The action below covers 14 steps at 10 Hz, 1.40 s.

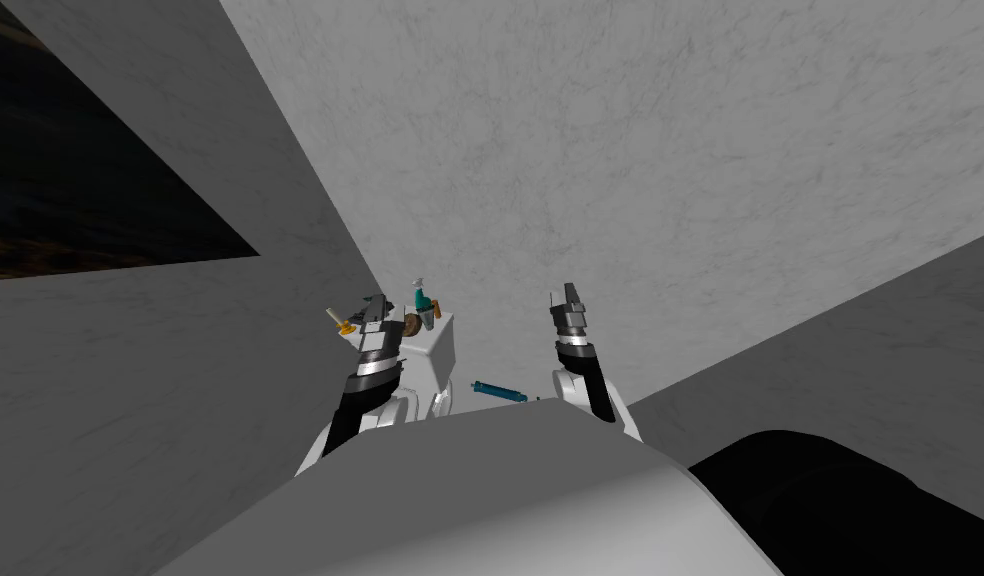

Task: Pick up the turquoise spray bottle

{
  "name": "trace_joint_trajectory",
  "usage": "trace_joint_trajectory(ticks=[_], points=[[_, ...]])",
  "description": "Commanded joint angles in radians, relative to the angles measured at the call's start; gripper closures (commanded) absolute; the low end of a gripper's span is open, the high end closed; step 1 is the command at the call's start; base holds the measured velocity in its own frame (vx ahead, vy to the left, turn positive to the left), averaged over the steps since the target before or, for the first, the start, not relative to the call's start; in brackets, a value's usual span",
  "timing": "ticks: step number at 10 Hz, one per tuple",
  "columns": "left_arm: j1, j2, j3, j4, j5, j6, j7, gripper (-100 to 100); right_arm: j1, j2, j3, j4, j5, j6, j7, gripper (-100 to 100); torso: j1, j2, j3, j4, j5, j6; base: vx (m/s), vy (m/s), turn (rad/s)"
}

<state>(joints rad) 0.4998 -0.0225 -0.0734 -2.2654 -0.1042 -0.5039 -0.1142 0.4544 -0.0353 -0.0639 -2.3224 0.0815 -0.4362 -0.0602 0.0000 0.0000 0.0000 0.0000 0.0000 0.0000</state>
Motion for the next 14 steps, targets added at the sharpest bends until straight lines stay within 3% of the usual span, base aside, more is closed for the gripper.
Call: trace_joint_trajectory(ticks=[1,6,14], points=[[0.007,0.036,0.004,0.004,-0.003,0.009,0.000,-100,0.000,0.000,0.000,0.000,0.000,0.000,0.000,0,0.000,0.000,0.000,0.000,0.000,0.000,0.001,-0.007,-0.018],[0.065,0.171,0.032,0.032,-0.029,0.075,0.004,-100,0.000,0.000,0.000,0.000,0.000,0.000,0.000,0,-0.002,0.000,0.000,0.000,0.000,0.000,0.000,-0.024,-0.040],[0.230,0.351,0.101,0.100,-0.101,0.256,0.011,-100,0.000,0.000,0.000,0.000,0.000,0.000,0.000,0,-0.003,0.001,0.000,0.000,-0.001,0.000,0.000,-0.044,-0.066]])
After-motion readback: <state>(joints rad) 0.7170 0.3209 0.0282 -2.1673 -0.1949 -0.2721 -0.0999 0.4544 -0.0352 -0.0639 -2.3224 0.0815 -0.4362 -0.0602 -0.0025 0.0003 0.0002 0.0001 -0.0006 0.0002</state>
